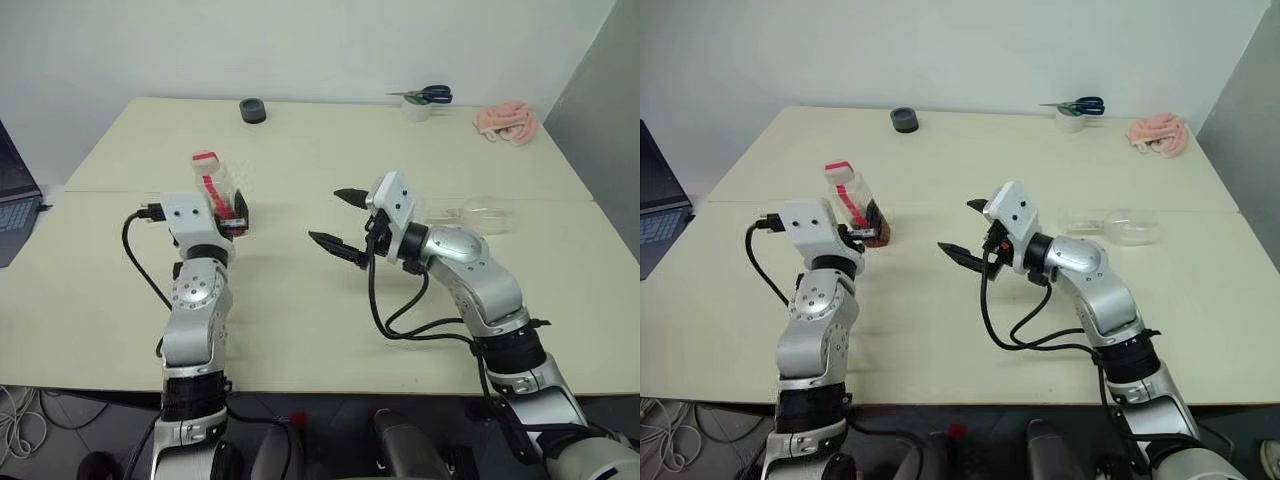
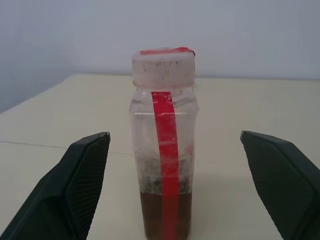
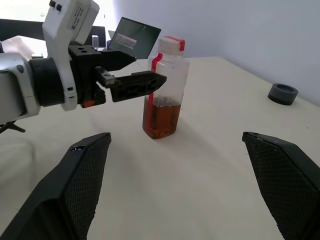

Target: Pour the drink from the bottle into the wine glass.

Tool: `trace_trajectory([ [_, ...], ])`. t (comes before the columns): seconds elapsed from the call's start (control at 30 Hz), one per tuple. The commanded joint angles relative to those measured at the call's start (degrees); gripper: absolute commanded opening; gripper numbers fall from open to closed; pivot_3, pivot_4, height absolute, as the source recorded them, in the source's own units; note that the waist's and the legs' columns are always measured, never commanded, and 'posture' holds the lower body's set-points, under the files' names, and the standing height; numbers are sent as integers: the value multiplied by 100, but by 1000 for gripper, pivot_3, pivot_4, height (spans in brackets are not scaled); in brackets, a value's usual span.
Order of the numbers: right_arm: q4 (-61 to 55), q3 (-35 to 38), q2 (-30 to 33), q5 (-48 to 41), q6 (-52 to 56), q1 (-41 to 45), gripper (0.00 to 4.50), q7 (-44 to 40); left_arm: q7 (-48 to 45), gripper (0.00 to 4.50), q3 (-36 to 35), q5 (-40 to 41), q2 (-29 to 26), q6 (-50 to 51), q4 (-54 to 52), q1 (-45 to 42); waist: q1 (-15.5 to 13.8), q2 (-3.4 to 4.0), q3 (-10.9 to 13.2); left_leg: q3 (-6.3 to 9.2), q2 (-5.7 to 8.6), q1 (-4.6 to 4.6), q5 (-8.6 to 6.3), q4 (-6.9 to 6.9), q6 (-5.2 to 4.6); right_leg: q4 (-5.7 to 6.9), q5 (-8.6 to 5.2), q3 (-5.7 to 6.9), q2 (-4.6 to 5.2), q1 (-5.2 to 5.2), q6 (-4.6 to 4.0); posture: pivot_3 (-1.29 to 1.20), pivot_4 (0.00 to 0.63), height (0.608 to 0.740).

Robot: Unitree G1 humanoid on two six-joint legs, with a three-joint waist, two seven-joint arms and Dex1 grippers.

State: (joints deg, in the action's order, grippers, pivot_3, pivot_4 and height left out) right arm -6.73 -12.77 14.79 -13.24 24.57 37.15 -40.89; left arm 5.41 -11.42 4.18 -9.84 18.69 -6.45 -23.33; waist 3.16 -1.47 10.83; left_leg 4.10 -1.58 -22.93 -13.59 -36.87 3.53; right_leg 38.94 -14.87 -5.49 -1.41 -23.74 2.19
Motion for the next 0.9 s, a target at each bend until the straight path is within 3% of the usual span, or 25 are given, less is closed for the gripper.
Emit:
trace_trajectory([
  [0.03, -401, -5, 28, -96, 88, 32, 4500, -47, -43, 4480, -19, -74, -113, -251, 152, -241, 1, 0, 0, 0, 0, 0, 0, 0, 0, 0, 1, 0, 0, 0, -2, 0, 150, 740],
  [0.9, -832, -15, 37, -141, 631, -211, 4500, 128, -864, 4480, -309, 322, -671, -1067, 2304, -1389, 2, 0, 0, 6, 1, -1, 0, 1, 0, 1, 2, 8, 1, 0, -2, 0, 150, 740],
])
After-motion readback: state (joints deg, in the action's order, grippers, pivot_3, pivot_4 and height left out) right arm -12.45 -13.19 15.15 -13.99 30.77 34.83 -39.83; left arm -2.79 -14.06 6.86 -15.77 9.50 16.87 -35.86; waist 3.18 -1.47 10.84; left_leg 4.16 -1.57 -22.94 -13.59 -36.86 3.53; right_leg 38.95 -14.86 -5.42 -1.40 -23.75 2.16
